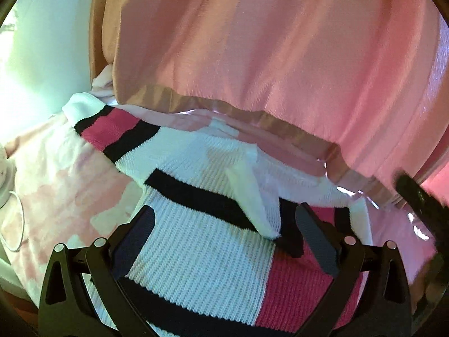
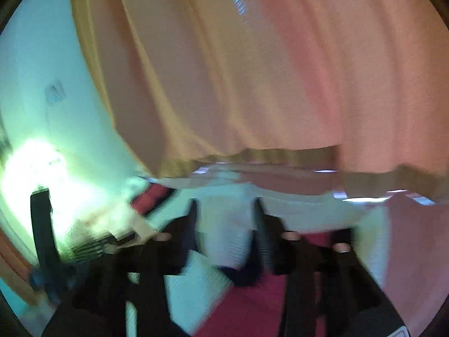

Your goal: Fold small clothes

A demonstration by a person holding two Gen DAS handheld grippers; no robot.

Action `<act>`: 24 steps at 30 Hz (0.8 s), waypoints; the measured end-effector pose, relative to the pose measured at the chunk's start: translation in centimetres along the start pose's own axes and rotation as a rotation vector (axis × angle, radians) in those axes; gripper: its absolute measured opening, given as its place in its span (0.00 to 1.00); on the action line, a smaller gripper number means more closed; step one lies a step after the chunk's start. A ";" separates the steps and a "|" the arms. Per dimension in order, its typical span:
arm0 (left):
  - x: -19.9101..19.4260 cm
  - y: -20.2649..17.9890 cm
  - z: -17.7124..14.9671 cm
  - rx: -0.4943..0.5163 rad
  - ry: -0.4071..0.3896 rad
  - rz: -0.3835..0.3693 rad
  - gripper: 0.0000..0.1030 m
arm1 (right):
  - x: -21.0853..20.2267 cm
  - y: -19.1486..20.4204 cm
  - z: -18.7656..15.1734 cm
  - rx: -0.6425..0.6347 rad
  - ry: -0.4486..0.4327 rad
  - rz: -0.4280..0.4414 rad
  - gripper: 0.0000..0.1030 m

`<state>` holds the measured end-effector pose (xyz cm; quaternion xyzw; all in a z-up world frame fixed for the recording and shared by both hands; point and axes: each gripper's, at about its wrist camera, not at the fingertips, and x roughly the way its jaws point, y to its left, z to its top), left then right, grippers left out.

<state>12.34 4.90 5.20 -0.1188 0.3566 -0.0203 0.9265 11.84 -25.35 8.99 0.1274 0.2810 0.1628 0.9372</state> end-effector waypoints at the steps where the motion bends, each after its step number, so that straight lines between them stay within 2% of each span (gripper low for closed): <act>1: 0.3 0.0 0.2 0.002 0.005 0.005 0.95 | -1.3 -0.7 -0.7 -0.024 0.001 -0.075 0.49; 2: 1.1 0.0 0.4 0.007 0.021 0.013 0.95 | -2.7 -1.6 -1.9 -0.043 0.015 -0.167 0.51; 4: 3.7 -0.3 0.3 0.017 0.095 0.019 0.95 | -3.5 -4.1 -3.6 -0.013 0.054 -0.259 0.57; 8: 9.4 -1.0 -1.3 0.065 0.244 0.047 0.95 | -2.4 -9.9 -7.7 0.104 0.157 -0.350 0.57; 10: 11.6 -1.2 -2.3 0.091 0.292 0.111 0.95 | -1.0 -11.5 -9.6 0.156 0.222 -0.373 0.57; 12: 12.1 -0.7 -2.7 0.052 0.322 0.113 0.95 | -0.7 -12.8 -10.9 0.172 0.251 -0.382 0.57; 15: 12.5 0.7 -3.2 -0.076 0.390 0.035 0.95 | -0.4 -13.2 -11.7 0.127 0.282 -0.391 0.57; 17: 13.4 1.2 -3.6 -0.109 0.424 0.020 0.93 | 0.5 -12.9 -12.1 0.079 0.309 -0.410 0.57; 20: 14.3 1.7 -3.9 -0.132 0.435 0.024 0.70 | 2.0 -12.9 -12.7 0.049 0.332 -0.427 0.57; 22: 14.4 1.8 -3.6 -0.151 0.401 0.041 0.51 | 2.6 -13.2 -12.8 0.059 0.329 -0.428 0.50; 24: 14.6 1.6 -3.2 -0.140 0.387 0.018 0.18 | 3.0 -13.5 -12.6 0.076 0.317 -0.411 0.28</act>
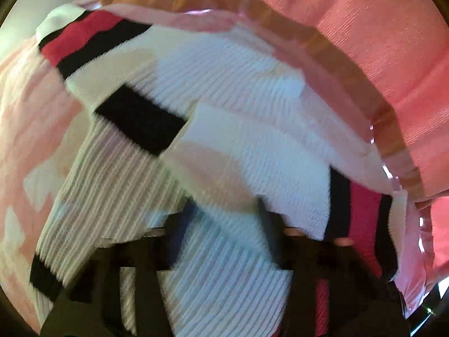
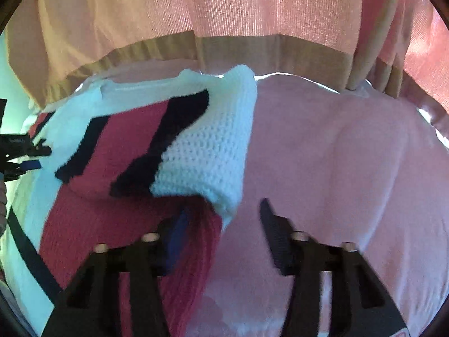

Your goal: Fold small clothes

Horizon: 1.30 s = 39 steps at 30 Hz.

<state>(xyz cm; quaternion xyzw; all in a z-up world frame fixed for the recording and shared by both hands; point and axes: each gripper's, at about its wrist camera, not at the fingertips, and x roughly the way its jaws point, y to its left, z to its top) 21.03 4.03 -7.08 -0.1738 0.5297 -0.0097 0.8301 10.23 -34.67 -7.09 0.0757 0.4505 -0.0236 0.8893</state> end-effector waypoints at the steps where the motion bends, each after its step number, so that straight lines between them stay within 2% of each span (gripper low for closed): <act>1: 0.1 -0.3 0.3 0.018 -0.002 -0.008 0.13 | 0.2 0.0 0.3 0.008 0.002 0.007 0.21; 2: -0.1 -0.5 0.4 0.031 -0.018 -0.007 0.09 | 0.4 0.0 0.7 0.023 -0.001 0.016 0.16; 4: -1.2 -1.3 0.8 0.074 -0.078 -0.020 0.08 | 0.1 0.1 1.3 0.038 -0.028 0.031 0.13; 6: -3.3 -1.9 1.5 0.105 -0.148 -0.062 0.07 | -1.9 0.7 2.1 0.040 -0.109 0.050 0.12; 8: -6.6 -2.3 2.2 0.116 -0.243 -0.139 0.07 | -4.7 1.3 2.8 0.053 -0.207 0.102 0.12; 9: -7.3 -2.3 2.5 0.122 -0.270 -0.150 0.07 | -5.3 1.4 2.9 0.052 -0.225 0.107 0.12; 11: -7.7 -2.0 3.2 0.141 -0.321 -0.108 0.07 | -4.7 1.5 2.3 0.024 -0.217 0.065 0.12; 13: -5.5 -0.9 3.7 0.145 -0.292 -0.019 0.08 | -1.1 0.7 1.2 0.027 -0.082 0.006 0.12; 14: -2.8 0.0 3.9 0.133 -0.209 0.009 0.08 | 1.5 -0.2 0.1 0.048 0.014 -0.014 0.13; 16: 0.5 1.3 3.4 0.126 -0.091 0.056 0.08 | 2.2 -0.7 -0.8 0.045 0.000 -0.014 0.14; 19: 0.2 1.2 3.1 0.171 -0.109 0.066 0.08 | 1.4 -0.2 -0.3 0.021 0.037 0.005 0.20; 21: -0.6 1.1 3.2 0.167 -0.115 0.040 0.10 | -0.2 -0.4 -0.5 0.082 0.044 0.018 0.20; 22: -0.7 1.2 3.4 0.157 -0.111 0.035 0.10 | -1.0 -0.4 -0.8 0.099 0.028 0.027 0.20; 26: -0.1 1.5 3.5 0.128 -0.085 0.039 0.11 | -4.8 0.8 -0.2 0.086 -0.126 0.063 0.20; 28: 0.0 1.2 3.7 0.128 -0.091 0.052 0.11 | -4.0 1.0 0.5 0.094 -0.134 0.091 0.19; 30: 0.0 1.2 3.5 0.130 -0.097 0.060 0.11 | -1.8 1.6 1.2 0.108 -0.106 0.135 0.01; 32: 0.2 1.0 3.5 0.137 -0.101 0.072 0.11 | 0.1 2.3 1.4 0.085 -0.073 0.152 0.01; 35: 0.4 1.0 3.4 0.156 -0.102 0.089 0.13 | 3.7 1.8 0.8 0.062 0.049 0.038 0.00; 37: 0.3 1.3 3.5 0.158 -0.100 0.085 0.14 | 3.8 0.6 0.7 0.113 0.027 0.060 0.00; 39: 0.1 1.6 3.6 0.154 -0.097 0.082 0.14 | 2.6 0.9 1.2 0.137 0.005 0.035 0.00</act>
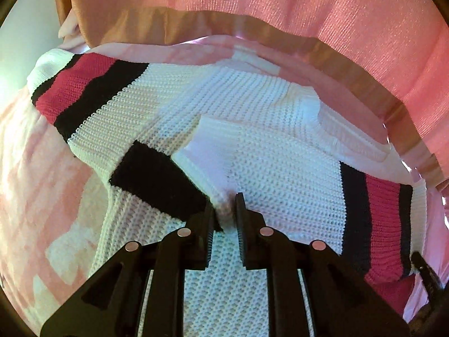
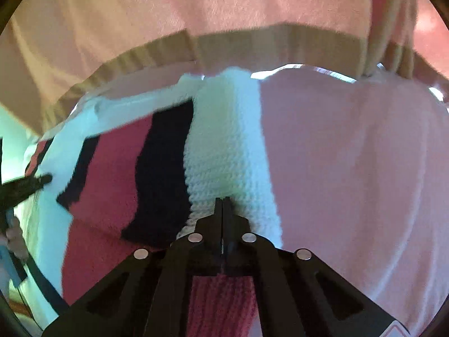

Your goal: Fold small clothes

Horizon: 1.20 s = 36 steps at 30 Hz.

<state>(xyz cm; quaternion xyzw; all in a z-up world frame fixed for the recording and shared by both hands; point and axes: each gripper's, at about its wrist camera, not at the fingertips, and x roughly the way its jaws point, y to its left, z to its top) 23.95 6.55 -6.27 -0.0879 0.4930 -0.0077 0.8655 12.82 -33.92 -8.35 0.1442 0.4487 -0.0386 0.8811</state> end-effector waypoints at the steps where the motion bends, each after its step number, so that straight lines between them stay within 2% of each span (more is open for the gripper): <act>1: -0.4 0.1 0.1 -0.004 -0.014 0.008 0.14 | -0.8 0.4 0.2 0.002 -0.029 0.021 0.00; 2: -0.9 0.0 0.2 -0.005 -0.033 0.018 0.14 | -1.4 0.9 0.2 -0.012 -0.057 0.040 0.00; 4: -2.0 0.0 0.4 0.001 -0.079 0.043 0.14 | -0.4 1.1 0.0 -0.044 -0.017 -0.013 0.00; 5: -2.4 0.0 0.3 -0.003 -0.093 0.053 0.14 | 1.0 0.5 -0.3 -0.029 0.031 -0.046 0.00; 7: -3.5 0.1 0.5 -0.013 -0.127 0.063 0.14 | 0.8 0.3 -0.5 0.016 0.009 -0.031 0.00; 9: -4.6 -0.1 0.7 -0.023 -0.163 0.034 0.14 | -0.5 2.5 0.1 -0.044 -0.036 0.025 0.00; 11: -5.1 -0.9 0.7 -0.007 -0.181 -0.012 0.14 | -1.0 5.0 -0.1 -0.127 -0.062 0.033 0.00; 13: -3.9 -1.6 0.6 0.018 -0.146 -0.005 0.15 | 0.4 6.0 -1.0 -0.177 -0.019 0.003 0.00; 15: -0.7 -2.1 0.1 0.037 -0.032 0.014 0.16 | 1.9 5.5 -2.0 -0.194 0.017 -0.039 0.00; 16: 0.4 -2.1 -0.3 0.038 -0.020 0.031 0.16 | 1.7 5.2 -2.2 -0.189 -0.017 -0.026 0.00; 17: 0.1 -2.3 -0.4 0.053 -0.057 0.040 0.17 | 1.5 5.1 -2.0 -0.178 0.003 -0.027 0.00; 18: -0.2 -2.8 -0.2 0.073 -0.061 0.061 0.16 | 0.9 5.3 -1.8 -0.162 0.001 -0.026 0.01; 19: -0.5 -2.8 0.1 0.062 -0.052 0.047 0.16 | 0.2 5.4 -1.7 -0.148 -0.016 -0.018 0.02; 20: -1.4 -2.1 0.7 0.006 -0.054 -0.006 0.17 | -0.9 5.6 -1.8 -0.141 -0.044 0.002 0.05; 22: -3.7 0.6 2.1 -0.128 -0.107 -0.069 0.18 | -2.2 6.1 -2.1 -0.159 -0.072 0.011 0.06; 23: -4.3 2.0 2.6 -0.177 -0.132 -0.072 0.28 | -2.5 6.2 -2.3 -0.169 -0.078 0.014 0.06; 24: -5.1 4.3 3.6 -0.243 -0.166 -0.061 0.43 | -2.8 6.5 -2.4 -0.181 -0.084 0.016 0.06; 26: -5.7 9.0 5.2 -0.356 -0.213 -0.005 0.51 | -3.0 6.9 -2.4 -0.196 -0.083 0.029 0.07; 28: -5.2 14.0 6.8 -0.447 -0.232 0.065 0.54 | -3.4 7.6 -2.7 -0.200 -0.078 0.049 0.10; 32: -1.8 24.8 9.0 -0.631 -0.200 0.222 0.53 | -3.7 9.3 -3.2 -0.242 -0.085 0.068 0.20; 34: -0.6 28.6 9.6 -0.709 -0.193 0.257 0.53 | -3.7 10.2 -3.6 -0.271 -0.090 0.066 0.23; 36: 0.8 32.1 9.7 -0.830 -0.212 0.244 0.53 | -3.2 10.9 -4.0 -0.296 -0.079 0.069 0.25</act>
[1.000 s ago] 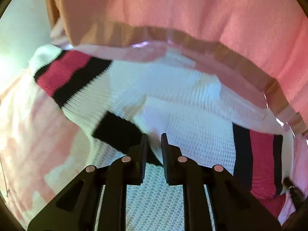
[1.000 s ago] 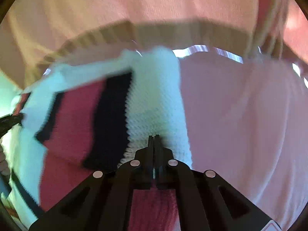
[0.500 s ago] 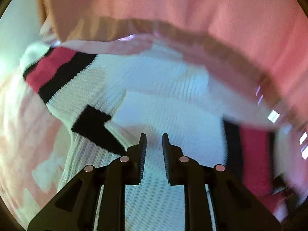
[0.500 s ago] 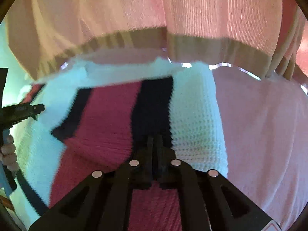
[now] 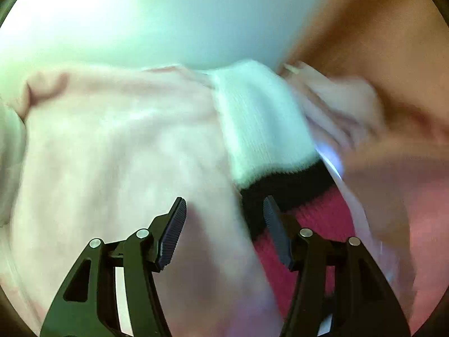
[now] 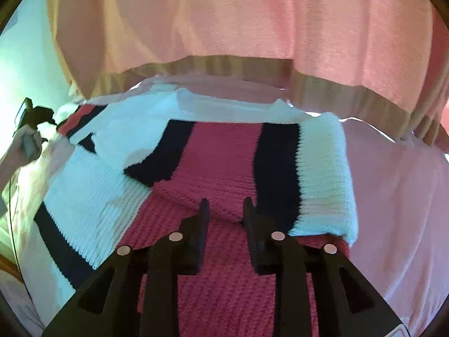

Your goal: Fold small clothes

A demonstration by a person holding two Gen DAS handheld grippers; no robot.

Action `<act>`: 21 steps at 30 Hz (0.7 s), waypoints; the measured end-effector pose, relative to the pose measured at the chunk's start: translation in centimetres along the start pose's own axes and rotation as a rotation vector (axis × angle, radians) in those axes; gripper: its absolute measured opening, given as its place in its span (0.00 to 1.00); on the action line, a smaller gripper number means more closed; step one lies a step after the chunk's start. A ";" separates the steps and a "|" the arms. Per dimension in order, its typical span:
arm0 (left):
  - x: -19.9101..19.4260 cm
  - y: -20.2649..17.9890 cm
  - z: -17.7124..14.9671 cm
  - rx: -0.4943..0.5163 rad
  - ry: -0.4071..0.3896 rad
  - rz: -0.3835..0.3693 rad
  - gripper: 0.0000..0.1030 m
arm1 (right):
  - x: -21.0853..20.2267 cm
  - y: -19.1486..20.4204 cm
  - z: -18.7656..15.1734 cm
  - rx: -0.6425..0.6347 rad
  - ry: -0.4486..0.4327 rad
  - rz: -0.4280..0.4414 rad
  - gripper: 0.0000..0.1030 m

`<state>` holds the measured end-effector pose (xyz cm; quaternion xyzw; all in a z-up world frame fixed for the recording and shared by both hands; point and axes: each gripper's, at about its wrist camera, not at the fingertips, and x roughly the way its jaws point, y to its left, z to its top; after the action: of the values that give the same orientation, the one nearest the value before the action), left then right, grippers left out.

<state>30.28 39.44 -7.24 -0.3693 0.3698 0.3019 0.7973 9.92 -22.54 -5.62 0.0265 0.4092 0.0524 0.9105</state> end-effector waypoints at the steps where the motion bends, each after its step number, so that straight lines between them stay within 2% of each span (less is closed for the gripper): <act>1: 0.8 0.7 0.6 -0.055 -0.002 -0.013 0.53 | 0.2 0.1 -0.1 -0.002 0.006 0.003 0.25; 2: 0.9 1.1 1.0 -0.099 -0.060 -0.046 0.53 | 0.7 0.2 -0.3 -0.004 0.018 0.007 0.25; 4: 1.6 0.8 1.5 -0.102 -0.085 -0.031 0.53 | 1.4 0.2 -0.6 -0.003 0.038 0.005 0.25; 7: 2.4 -1.1 1.3 -0.019 -0.119 0.007 0.52 | 2.2 0.1 -0.9 0.013 0.067 0.011 0.25; 8: 2.8 -2.3 1.0 0.048 -0.129 0.035 0.50 | 2.5 0.0 -1.0 0.018 0.075 0.012 0.25; 10: 3.3 -3.9 0.7 0.155 -0.134 0.063 0.41 | 2.7 -0.1 -1.1 0.016 0.078 0.004 0.25; 11: 3.4 -4.5 0.4 0.190 -0.137 0.072 0.33 | 2.6 0.0 -1.1 0.011 0.077 0.001 0.25; 12: 3.5 -5.1 0.3 0.227 -0.135 0.064 0.20 | 2.5 0.0 -1.0 0.008 0.074 -0.003 0.25; 14: 3.4 -6.1 0.2 0.281 -0.106 0.025 0.10 | 2.1 -0.2 -0.9 0.012 0.064 0.002 0.25; 16: 2.4 -6.5 0.3 0.279 -0.094 -0.014 0.08 | 1.4 -0.3 -0.5 0.017 0.043 0.007 0.25; 19: -1.9 -8.3 0.0 0.280 -0.142 -0.141 0.08 | 0.1 -0.6 0.0 0.022 0.004 0.008 0.26; 21: -7.3 -11.0 -2.4 0.361 -0.211 -0.249 0.08 | -1.0 -1.0 0.5 0.040 -0.027 0.011 0.29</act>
<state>33.75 29.98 1.62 -0.2299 0.2841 0.1674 0.9157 9.74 -23.62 -4.64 0.0478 0.3976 0.0490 0.9150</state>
